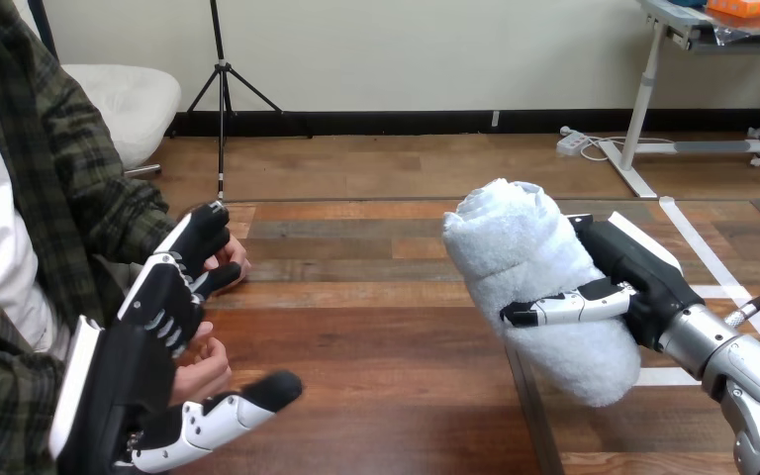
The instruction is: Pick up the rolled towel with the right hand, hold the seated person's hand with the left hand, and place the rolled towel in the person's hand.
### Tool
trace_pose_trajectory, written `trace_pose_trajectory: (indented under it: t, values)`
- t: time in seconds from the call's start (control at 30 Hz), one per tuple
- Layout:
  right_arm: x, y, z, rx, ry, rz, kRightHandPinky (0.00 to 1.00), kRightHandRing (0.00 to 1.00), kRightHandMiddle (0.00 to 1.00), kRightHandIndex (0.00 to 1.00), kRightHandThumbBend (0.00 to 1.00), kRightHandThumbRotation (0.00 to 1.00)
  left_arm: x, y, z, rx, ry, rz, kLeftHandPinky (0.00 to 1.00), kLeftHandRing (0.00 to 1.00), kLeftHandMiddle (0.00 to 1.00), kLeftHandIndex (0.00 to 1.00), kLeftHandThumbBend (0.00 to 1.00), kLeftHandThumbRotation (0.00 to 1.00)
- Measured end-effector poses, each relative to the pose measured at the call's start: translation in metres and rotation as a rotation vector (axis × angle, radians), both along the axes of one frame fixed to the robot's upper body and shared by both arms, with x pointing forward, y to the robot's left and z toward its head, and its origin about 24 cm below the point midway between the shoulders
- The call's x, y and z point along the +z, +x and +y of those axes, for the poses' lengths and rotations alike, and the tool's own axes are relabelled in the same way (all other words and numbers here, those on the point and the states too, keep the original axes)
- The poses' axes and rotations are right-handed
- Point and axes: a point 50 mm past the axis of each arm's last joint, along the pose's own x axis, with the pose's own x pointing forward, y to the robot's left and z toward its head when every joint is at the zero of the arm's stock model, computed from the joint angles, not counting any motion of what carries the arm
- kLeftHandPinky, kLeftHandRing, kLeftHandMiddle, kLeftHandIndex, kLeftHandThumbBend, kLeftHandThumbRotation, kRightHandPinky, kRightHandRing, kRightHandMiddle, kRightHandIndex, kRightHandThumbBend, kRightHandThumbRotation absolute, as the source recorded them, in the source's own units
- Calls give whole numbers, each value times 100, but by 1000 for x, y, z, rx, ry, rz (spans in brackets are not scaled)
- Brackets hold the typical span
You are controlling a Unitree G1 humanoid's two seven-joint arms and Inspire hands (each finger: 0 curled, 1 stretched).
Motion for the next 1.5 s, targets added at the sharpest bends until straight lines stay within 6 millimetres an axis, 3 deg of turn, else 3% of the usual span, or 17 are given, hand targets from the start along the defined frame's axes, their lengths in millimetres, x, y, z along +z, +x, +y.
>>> trace_pose_trajectory:
  t: [0.3, 0.8, 1.1, 1.5]
  values:
    - [0, 0, 1, 3, 1, 0, 20, 25, 34, 41, 83, 0, -6, 2, -5, -27, -58, 22, 86, 93, 95, 92, 100, 57]
    - [0, -1, 1, 8, 0, -5, 22, 27, 36, 41, 83, 0, -9, 5, -2, -23, -64, 34, 83, 92, 94, 91, 100, 59]
    - [1, -2, 2, 23, -3, -16, 22, 27, 36, 41, 83, 0, -9, 5, 12, 22, -4, 53, 85, 94, 96, 92, 100, 58]
    - [2, -4, 3, 58, 7, -16, 23, 28, 37, 42, 84, 0, -3, 3, 42, 124, 205, 82, 88, 94, 96, 92, 100, 54]
